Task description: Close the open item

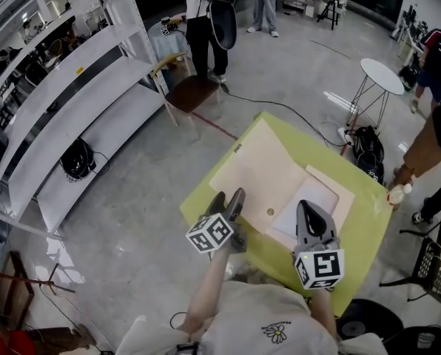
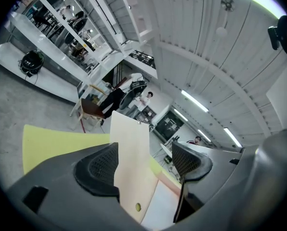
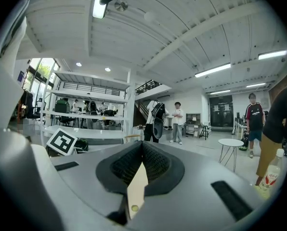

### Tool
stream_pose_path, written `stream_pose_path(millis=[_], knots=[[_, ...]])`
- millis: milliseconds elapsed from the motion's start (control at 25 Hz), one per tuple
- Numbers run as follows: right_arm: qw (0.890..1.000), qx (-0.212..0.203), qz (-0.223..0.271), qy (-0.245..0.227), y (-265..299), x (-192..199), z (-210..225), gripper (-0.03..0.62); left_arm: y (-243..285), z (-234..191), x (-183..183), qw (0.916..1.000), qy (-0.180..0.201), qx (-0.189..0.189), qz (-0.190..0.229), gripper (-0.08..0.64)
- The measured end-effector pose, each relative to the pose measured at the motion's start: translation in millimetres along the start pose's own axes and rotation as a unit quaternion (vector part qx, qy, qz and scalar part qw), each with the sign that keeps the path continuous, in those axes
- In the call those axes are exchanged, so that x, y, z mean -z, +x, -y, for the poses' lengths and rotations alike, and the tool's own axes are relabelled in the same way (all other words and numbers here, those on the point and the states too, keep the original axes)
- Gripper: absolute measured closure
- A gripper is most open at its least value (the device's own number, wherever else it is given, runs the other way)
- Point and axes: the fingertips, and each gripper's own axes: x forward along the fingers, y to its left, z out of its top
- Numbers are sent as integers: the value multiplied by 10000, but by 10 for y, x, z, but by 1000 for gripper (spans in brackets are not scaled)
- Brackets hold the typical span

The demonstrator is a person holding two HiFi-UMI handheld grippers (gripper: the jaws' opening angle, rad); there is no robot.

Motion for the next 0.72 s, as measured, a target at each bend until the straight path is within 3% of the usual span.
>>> stream_pose_path(millis=[200,400,520,600,680,720], knots=[[10000,2,28,-85,32,-14,-32,580,-16,-41,-83,9999,78,-53,115,219],[9999,-19,-44,-109,41,-19,-65,580,-139,-117,-308,9980,314,-341,423,219],[9999,-45,-49,-121,49,-2,-72,580,-118,-217,-292,9983,203,-405,373,222],[9998,-57,-64,-153,38,5,-77,580,-99,-243,-236,9985,227,-443,243,292],[9998,-19,-100,-147,16,29,-59,580,-71,-235,-190,9979,392,-508,96,482],[9998,1,-111,-143,7,39,-50,580,-53,-227,-181,9976,471,-511,45,526]])
